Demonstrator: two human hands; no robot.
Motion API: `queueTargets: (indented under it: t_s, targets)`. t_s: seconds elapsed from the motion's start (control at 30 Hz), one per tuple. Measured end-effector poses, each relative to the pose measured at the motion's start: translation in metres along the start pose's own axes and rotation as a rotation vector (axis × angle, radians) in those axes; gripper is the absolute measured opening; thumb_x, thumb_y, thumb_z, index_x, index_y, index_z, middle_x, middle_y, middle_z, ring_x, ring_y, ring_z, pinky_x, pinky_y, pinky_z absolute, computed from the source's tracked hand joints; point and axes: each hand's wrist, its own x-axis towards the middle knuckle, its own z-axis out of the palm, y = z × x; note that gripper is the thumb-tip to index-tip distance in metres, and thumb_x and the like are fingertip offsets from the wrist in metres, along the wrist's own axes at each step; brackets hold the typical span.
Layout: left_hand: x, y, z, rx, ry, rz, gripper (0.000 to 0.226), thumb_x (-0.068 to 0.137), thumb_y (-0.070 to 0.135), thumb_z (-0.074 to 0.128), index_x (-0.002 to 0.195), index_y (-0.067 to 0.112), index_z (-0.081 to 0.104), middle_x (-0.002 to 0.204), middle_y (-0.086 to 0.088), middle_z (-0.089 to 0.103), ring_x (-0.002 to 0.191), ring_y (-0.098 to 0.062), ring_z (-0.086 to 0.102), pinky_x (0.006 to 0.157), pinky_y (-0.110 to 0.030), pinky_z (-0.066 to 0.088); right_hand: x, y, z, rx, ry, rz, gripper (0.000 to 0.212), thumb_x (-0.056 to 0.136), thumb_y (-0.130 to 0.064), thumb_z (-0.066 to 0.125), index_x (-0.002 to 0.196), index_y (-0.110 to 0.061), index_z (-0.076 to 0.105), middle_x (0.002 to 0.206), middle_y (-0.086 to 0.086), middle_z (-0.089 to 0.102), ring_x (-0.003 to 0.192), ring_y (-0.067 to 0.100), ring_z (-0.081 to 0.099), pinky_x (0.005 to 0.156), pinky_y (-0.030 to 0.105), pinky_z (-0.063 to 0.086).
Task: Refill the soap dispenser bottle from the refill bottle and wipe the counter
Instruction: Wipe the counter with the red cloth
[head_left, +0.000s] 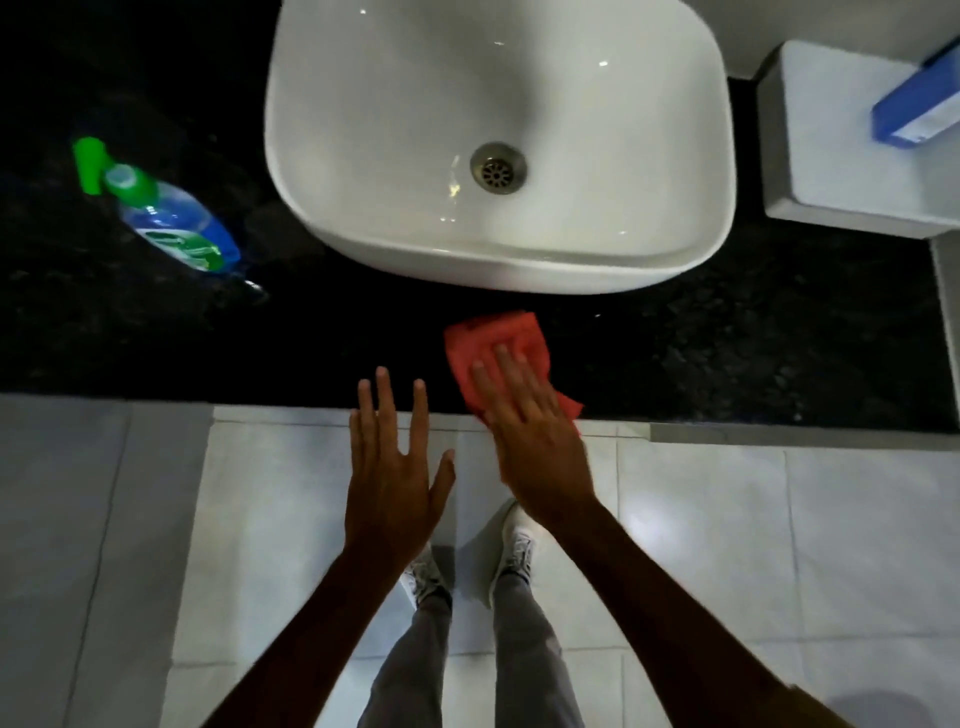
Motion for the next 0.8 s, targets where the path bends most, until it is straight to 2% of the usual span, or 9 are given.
queueTargets:
  t_s: [0.07, 0.17, 0.27, 0.37, 0.43, 0.53, 0.63, 0.73, 0.8]
  targets:
    - [0.003, 0.012, 0.000, -0.006, -0.004, 0.002, 0.082, 0.102, 0.057, 0.035, 0.165, 0.012, 0.007, 0.172, -0.022, -0.006, 0.160, -0.040, -0.005, 0.129, -0.059, 0.012, -0.013, 0.040, -0.017, 0.040, 0.075, 0.206, 0.071, 0.108, -0.013, 0.047, 0.167, -0.023, 0.009, 0.176, 0.004, 0.003, 0.163, 0.025, 0.002, 0.125, 0.053, 0.033]
    - [0.011, 0.027, 0.003, 0.028, -0.034, 0.083, 0.079, 0.103, 0.057, 0.034, 0.165, 0.014, 0.008, 0.173, -0.019, -0.002, 0.161, -0.037, -0.003, 0.129, -0.059, 0.010, 0.017, 0.062, -0.029, 0.020, 0.244, 0.451, 0.054, 0.112, -0.020, 0.039, 0.163, -0.007, 0.025, 0.171, 0.021, 0.016, 0.161, 0.040, 0.012, 0.127, 0.055, 0.024]
    - [0.015, 0.048, 0.008, 0.036, -0.070, 0.147, 0.079, 0.103, 0.058, 0.031, 0.165, 0.016, 0.006, 0.173, -0.017, -0.004, 0.161, -0.034, -0.003, 0.129, -0.059, 0.008, 0.032, 0.061, -0.024, 0.031, 0.227, 0.404, 0.054, 0.113, -0.024, 0.034, 0.164, -0.010, 0.022, 0.173, 0.019, 0.012, 0.162, 0.036, 0.004, 0.132, 0.051, 0.012]
    - [0.016, 0.073, 0.010, -0.013, -0.102, 0.198, 0.078, 0.103, 0.055, 0.032, 0.165, 0.016, 0.005, 0.173, -0.016, -0.005, 0.161, -0.033, -0.003, 0.128, -0.061, 0.012, -0.019, 0.081, -0.025, -0.055, 0.087, 0.296, 0.064, 0.109, -0.015, 0.035, 0.166, -0.017, 0.007, 0.175, 0.009, -0.001, 0.163, 0.027, -0.007, 0.132, 0.047, 0.017]
    - [0.018, 0.091, 0.008, -0.053, -0.119, 0.239, 0.077, 0.103, 0.054, 0.033, 0.165, 0.018, 0.004, 0.174, -0.014, -0.007, 0.161, -0.031, -0.004, 0.128, -0.061, 0.014, -0.037, 0.113, -0.039, -0.024, 0.115, 0.452, 0.066, 0.108, -0.014, 0.040, 0.166, -0.015, 0.009, 0.175, 0.012, 0.000, 0.163, 0.031, -0.004, 0.132, 0.047, 0.017]
    - [0.029, 0.111, 0.009, -0.010, -0.120, 0.286, 0.076, 0.103, 0.053, 0.035, 0.165, 0.019, 0.007, 0.174, -0.014, -0.003, 0.161, -0.033, 0.000, 0.128, -0.060, 0.016, 0.006, 0.136, -0.053, -0.011, 0.191, 0.619, 0.057, 0.113, -0.024, 0.026, 0.165, -0.011, 0.011, 0.174, 0.019, 0.002, 0.162, 0.038, 0.002, 0.131, 0.046, 0.006]
    - [0.035, 0.131, 0.016, 0.049, -0.145, 0.271, 0.076, 0.103, 0.058, 0.030, 0.165, 0.019, 0.008, 0.173, -0.016, -0.001, 0.161, -0.034, 0.001, 0.128, -0.061, 0.011, 0.032, 0.137, -0.048, 0.022, 0.254, 0.499, 0.054, 0.112, -0.026, 0.035, 0.163, -0.012, 0.025, 0.172, 0.019, 0.015, 0.161, 0.036, 0.012, 0.131, 0.049, 0.013]
    - [0.036, 0.153, 0.018, 0.082, -0.167, 0.244, 0.079, 0.102, 0.061, 0.026, 0.165, 0.016, 0.012, 0.172, -0.019, 0.002, 0.160, -0.038, 0.004, 0.126, -0.065, 0.015, -0.004, 0.142, -0.043, 0.010, 0.198, 0.291, 0.054, 0.111, -0.026, 0.038, 0.164, -0.016, 0.026, 0.173, 0.010, 0.019, 0.162, 0.029, 0.011, 0.129, 0.049, 0.022]
    - [0.042, 0.168, 0.016, 0.096, -0.187, 0.205, 0.082, 0.100, 0.064, 0.022, 0.164, 0.014, 0.012, 0.172, -0.021, 0.003, 0.160, -0.039, 0.006, 0.125, -0.066, 0.017, -0.009, 0.159, -0.048, 0.036, 0.224, 0.309, 0.055, 0.111, -0.025, 0.039, 0.164, -0.016, 0.026, 0.173, 0.009, 0.018, 0.162, 0.027, 0.011, 0.129, 0.049, 0.023]
